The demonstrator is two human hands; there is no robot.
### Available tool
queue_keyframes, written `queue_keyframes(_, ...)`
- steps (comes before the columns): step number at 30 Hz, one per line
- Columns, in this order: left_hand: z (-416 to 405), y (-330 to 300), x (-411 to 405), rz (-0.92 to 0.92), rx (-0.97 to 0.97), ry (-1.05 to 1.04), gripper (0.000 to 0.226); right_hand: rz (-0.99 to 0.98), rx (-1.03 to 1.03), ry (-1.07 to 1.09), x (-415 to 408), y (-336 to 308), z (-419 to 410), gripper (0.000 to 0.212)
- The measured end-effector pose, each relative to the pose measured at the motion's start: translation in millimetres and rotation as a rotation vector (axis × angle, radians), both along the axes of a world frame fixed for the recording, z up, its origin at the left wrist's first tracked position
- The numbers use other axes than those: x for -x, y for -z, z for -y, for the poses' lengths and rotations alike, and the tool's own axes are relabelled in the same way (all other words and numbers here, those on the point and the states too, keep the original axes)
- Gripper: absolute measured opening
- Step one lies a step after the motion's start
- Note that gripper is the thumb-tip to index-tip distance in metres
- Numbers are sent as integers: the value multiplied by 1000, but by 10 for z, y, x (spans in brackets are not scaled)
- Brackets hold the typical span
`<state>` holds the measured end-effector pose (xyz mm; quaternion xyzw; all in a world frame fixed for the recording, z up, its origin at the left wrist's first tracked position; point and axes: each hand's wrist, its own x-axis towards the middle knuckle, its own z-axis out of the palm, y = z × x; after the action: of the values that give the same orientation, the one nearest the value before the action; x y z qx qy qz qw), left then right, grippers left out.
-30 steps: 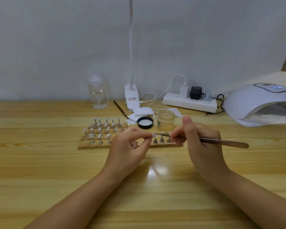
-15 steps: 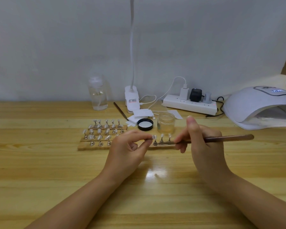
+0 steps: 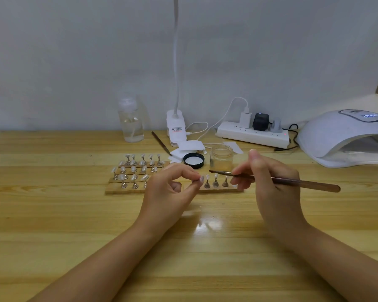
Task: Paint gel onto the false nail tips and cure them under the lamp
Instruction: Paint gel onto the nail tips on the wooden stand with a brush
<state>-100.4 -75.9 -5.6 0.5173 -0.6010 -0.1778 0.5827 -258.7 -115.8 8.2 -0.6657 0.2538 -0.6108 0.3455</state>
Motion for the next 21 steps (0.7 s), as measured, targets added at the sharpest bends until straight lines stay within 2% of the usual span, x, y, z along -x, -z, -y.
queue_keyframes(6,17,15,-9,-43,-17,3,22,-114,132,-40,-37,36,-16,36)
queue_keyframes(9,19,17,-9,-42,-27,-3,18,-103,90,-95,-42,44,-46,39)
queue_keyframes(13,23,9,-5,-32,-22,-4,21,-133,172,-21,-37,24,-12,37)
queue_keyframes(17,14,0,-2,-38,-26,-2,19,-108,111,-71,-33,44,-17,38)
queue_keyframes(21,11,-4,1,-43,-26,7,19,-157,173,-13,-35,32,9,36)
